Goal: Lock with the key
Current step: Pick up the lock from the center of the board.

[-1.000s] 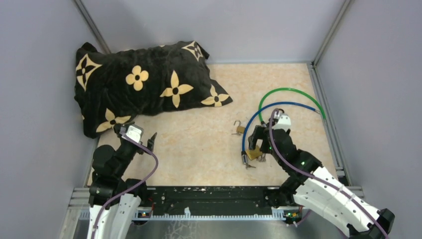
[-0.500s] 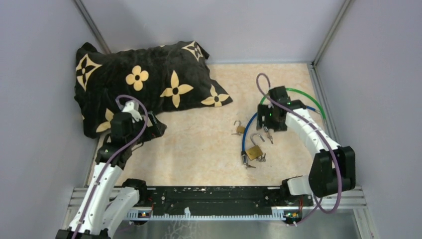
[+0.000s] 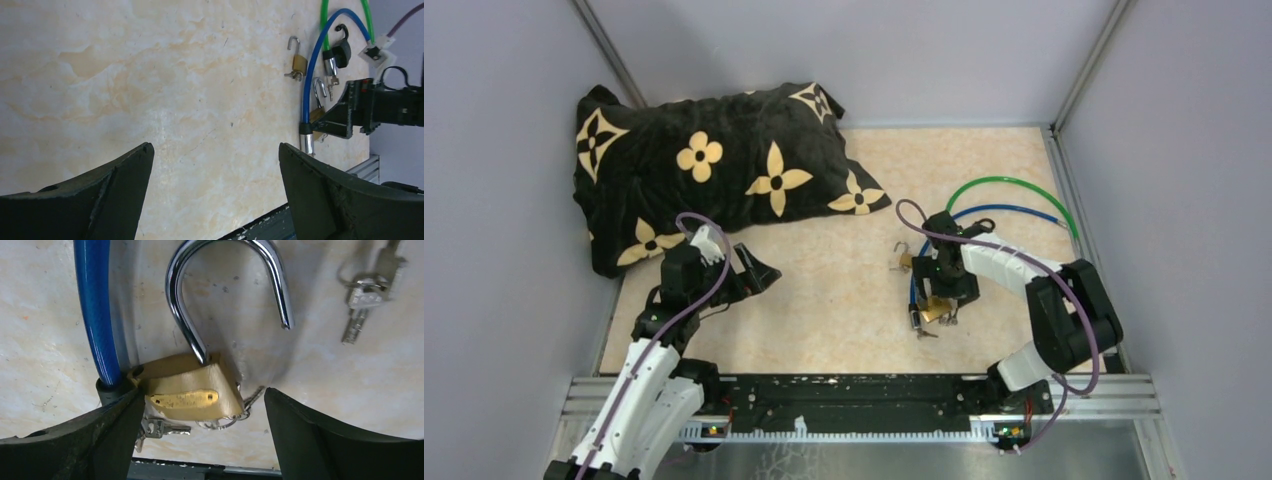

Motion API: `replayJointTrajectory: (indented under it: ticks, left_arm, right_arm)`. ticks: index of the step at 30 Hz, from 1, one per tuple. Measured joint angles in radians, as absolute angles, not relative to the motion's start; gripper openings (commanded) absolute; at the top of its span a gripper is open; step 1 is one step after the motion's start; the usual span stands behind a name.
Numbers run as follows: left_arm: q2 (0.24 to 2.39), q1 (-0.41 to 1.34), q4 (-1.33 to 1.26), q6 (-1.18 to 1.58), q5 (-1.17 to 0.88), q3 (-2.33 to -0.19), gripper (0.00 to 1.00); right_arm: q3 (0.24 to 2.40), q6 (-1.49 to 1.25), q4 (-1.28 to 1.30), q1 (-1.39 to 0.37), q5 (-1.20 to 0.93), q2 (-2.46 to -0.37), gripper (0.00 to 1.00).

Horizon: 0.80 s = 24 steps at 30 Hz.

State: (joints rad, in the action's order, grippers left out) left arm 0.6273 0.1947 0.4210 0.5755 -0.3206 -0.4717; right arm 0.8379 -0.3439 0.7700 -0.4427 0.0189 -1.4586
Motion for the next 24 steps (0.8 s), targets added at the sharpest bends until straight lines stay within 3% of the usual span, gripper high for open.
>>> replayJointTrajectory:
  ticks: [5,14,19,21,24]
  left_arm:
    - [0.635,0.195,0.347,0.564,-0.327,-0.472,0.99]
    - [0.638,0.195,0.279,0.514,-0.326,-0.472,0.99]
    - [0.636,0.195,0.259,0.471,-0.331,-0.472,0.99]
    - [0.633,0.195,0.249,0.440,-0.344,-0.473,0.99]
    - [0.619,0.195,0.226,0.344,-0.392,-0.472,0.99]
  right_arm:
    - [0.838,-0.342,0.734,-0.461,-0.013,-1.517,0.85]
    - [0.877,-0.335,0.749,-0.630,0.056,-1.580,0.74]
    - [0.894,-0.335,0.749,-0.676,0.063,-1.594,0.31]
    - [0.896,-0.334,0.746,-0.695,0.080,-1.592,0.01]
    - [0.890,-0.339,0.720,-0.717,0.072,-1.581,0.00]
